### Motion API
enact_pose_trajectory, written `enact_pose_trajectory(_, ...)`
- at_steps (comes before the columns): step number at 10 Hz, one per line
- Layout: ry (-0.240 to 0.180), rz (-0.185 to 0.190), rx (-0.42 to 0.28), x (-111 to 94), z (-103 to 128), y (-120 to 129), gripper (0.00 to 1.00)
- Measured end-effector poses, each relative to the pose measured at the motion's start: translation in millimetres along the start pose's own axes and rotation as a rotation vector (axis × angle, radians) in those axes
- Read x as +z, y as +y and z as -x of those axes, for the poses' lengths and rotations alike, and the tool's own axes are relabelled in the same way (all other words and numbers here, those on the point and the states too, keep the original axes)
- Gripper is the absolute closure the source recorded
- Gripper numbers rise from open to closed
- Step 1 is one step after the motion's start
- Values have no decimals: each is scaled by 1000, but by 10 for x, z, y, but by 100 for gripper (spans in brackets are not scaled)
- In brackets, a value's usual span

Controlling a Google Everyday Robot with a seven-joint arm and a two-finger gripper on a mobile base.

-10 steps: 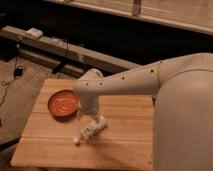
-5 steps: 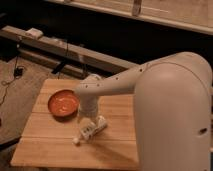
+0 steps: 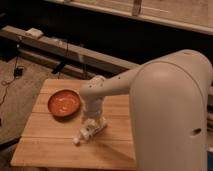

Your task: Place the bottle in the ceramic bowl

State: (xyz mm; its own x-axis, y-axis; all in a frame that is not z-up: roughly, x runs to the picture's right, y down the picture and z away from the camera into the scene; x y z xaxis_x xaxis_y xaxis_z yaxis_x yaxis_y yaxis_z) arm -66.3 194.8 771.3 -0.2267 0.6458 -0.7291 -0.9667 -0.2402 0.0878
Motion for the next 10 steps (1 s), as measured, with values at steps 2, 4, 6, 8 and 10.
enact_pose_trajectory(2, 7, -7, 31, 21, -27, -156, 35)
enact_pose_trajectory(4, 12, 6, 42, 85, -39, -157, 35)
enact_pose_trajectory(6, 18, 25, 46, 173, -42, -110, 35)
enact_pose_trajectory(8, 21, 35, 41, 211, -37, -50, 35)
enact_pose_trajectory(10, 22, 39, 43, 225, -16, -36, 35)
